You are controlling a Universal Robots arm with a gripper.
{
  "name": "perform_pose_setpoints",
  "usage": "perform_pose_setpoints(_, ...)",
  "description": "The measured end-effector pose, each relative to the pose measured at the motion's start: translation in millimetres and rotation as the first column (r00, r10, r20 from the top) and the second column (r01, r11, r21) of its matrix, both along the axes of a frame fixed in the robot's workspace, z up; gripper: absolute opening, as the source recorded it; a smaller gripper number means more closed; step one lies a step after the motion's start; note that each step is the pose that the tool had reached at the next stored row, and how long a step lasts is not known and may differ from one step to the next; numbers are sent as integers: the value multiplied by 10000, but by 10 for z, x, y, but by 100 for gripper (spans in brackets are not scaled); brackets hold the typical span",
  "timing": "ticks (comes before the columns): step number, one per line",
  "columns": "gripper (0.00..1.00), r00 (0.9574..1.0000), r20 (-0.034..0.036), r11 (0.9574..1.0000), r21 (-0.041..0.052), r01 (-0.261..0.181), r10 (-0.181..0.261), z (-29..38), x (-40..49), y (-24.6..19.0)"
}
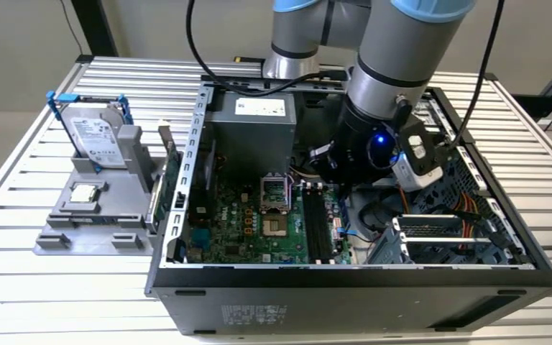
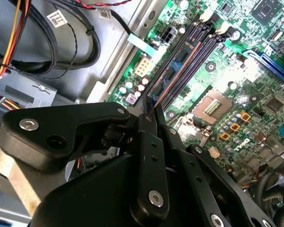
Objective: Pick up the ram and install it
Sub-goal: 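Insert the ram into the slot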
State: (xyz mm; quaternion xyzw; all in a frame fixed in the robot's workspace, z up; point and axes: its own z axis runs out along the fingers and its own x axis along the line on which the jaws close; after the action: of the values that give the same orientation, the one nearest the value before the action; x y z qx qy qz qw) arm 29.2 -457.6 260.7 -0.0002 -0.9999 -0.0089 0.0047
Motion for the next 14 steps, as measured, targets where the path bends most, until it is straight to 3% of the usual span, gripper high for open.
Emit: perform_pose_setpoints(14, 0, 10000, 0, 10000, -23, 1, -1, -102, -6, -23)
